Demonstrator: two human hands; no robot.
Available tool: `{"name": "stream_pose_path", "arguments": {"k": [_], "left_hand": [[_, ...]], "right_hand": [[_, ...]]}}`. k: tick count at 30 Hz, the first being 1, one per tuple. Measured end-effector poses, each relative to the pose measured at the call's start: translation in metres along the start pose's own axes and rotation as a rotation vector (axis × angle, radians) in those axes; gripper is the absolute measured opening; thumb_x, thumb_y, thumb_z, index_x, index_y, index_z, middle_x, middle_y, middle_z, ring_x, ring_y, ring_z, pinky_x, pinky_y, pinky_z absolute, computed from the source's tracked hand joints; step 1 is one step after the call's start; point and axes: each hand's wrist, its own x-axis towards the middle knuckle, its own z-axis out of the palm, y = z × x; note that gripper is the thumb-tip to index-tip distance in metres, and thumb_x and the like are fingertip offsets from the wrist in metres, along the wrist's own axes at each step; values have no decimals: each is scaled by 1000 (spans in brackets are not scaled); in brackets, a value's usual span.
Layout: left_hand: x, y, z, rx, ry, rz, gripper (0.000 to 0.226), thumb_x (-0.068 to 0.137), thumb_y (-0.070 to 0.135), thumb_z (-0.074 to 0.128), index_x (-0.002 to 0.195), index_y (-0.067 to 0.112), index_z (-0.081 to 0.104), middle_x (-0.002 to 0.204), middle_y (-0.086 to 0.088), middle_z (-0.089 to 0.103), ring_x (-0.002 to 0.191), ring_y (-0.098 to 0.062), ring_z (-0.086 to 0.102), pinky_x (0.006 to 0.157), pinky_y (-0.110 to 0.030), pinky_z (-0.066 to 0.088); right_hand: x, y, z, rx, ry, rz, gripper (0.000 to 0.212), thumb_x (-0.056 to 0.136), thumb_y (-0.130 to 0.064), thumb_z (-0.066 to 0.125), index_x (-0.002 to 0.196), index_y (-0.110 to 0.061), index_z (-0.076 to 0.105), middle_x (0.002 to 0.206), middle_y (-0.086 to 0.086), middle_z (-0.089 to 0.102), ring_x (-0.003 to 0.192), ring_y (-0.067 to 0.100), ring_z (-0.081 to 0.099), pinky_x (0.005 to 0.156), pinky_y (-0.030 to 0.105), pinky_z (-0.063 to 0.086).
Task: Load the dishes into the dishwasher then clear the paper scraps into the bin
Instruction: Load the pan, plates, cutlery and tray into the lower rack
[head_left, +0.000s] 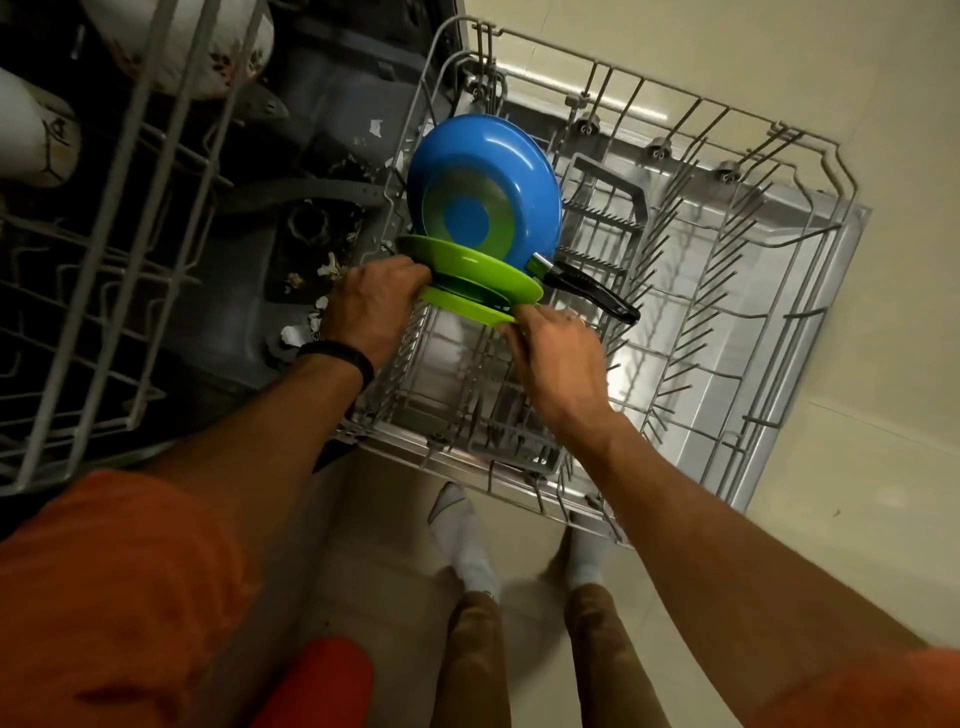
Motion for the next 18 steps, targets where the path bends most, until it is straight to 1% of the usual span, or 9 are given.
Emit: {"name": "stream_pose_path", "arguments": {"k": [2,4,5,7,10,12,13,15,18], "left_hand": [[-3,1,4,2,14,13,13,93,2,57,92,8,69,90,-14,65,81,-36,64,65,-49,54],[-4,2,7,23,42,24,10,90,-1,61,92,5,69,91,-16,65,86,-37,64,67,-49,54],[-5,3,8,32,69,34,9,89,-2,64,93,3,70,94,-18,65,89,-39,63,68,-49,54],[-10,10,11,21,119,65,13,87,-2,68,99,1,71,101,-19,64,93,-40,61,71,-48,56],[-25,23,16,7,162,151,27,89,0,70,116,2,71,108,-19,65,99,-39,63,78,-46,57],[-31,25,18,18,167,158,37,89,1,72,126,4,68,115,-20,67,107,-38,64,84,-46,59],[-34,24,20,37,159,145,42,89,2,73,130,6,66,120,-20,67,111,-38,64,87,-48,59],[-38,21,24,104,139,146,52,87,4,75,137,8,61,129,-19,65,121,-36,62,96,-48,55],[-43,15,27,167,121,172,57,89,5,71,144,10,54,139,-15,61,131,-31,57,106,-45,45]], "right_hand": [[-10,7,1,45,-30,35,24,109,-32,43,124,-21,58,111,5,69,89,24,61,71,35,46],[-8,5,4,71,-39,68,21,109,-27,44,123,-18,58,110,7,68,83,21,56,67,31,38],[-6,4,5,62,-36,78,20,109,-26,44,121,-17,57,110,8,68,83,21,56,67,31,37],[-5,3,5,43,-31,87,18,109,-25,44,118,-17,56,110,8,67,87,26,59,65,34,41],[-7,3,6,36,-17,84,16,109,-24,44,117,-17,56,111,8,66,88,29,62,67,39,51],[-9,1,5,-7,12,56,20,106,-20,50,125,-16,56,115,8,67,90,28,64,69,39,53],[-11,0,4,-34,29,28,29,103,-16,57,132,-15,55,120,8,66,95,28,65,72,39,55],[-19,-1,4,-79,49,-24,53,93,-9,69,143,-13,49,134,11,62,113,30,62,86,44,56],[-36,-5,5,-133,10,-55,68,96,-17,67,156,-14,35,157,9,44,141,32,45,109,51,44]]}}
